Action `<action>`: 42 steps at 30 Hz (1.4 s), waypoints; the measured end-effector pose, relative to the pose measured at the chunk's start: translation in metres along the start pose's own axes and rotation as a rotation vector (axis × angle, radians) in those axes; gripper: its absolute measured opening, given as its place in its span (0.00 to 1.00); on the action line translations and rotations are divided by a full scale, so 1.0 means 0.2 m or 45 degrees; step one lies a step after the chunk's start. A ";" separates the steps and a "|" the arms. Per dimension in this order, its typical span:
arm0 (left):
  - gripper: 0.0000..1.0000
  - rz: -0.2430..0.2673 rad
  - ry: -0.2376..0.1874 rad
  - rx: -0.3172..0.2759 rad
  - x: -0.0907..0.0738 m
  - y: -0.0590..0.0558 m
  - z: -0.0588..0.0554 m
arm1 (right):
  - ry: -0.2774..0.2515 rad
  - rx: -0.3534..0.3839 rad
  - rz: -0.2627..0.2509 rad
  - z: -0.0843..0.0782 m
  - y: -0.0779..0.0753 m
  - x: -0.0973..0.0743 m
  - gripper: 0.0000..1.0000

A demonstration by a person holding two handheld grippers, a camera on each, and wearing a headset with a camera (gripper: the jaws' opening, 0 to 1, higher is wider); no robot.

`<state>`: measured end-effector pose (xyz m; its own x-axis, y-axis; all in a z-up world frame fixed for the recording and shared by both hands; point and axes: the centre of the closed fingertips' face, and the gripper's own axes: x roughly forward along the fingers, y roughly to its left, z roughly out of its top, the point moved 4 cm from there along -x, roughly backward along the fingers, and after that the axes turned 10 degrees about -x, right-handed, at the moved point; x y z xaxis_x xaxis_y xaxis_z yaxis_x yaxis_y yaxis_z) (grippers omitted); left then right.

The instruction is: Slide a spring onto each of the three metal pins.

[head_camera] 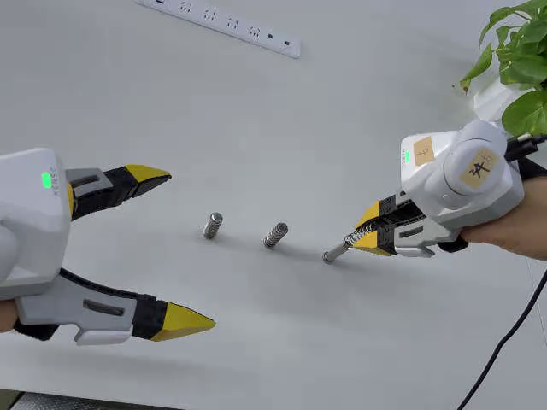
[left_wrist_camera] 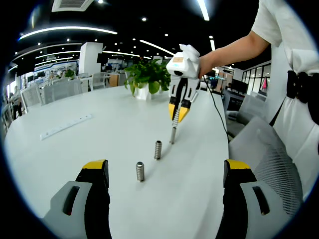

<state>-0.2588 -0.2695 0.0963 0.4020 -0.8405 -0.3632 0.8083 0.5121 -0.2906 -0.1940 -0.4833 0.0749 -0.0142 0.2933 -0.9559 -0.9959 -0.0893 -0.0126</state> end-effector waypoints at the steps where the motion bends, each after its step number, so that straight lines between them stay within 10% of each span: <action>1: 0.95 -0.001 0.000 0.000 0.00 0.00 0.00 | 0.003 -0.001 0.001 0.00 0.00 0.00 0.07; 42: 0.91 -0.041 -0.014 -0.048 0.03 -0.04 -0.02 | 0.022 -0.022 0.035 0.00 0.02 0.04 0.07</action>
<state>-0.2650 -0.2775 0.0922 0.3810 -0.8582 -0.3439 0.8042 0.4911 -0.3347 -0.1974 -0.4804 0.0669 -0.0401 0.2744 -0.9608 -0.9935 -0.1137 0.0090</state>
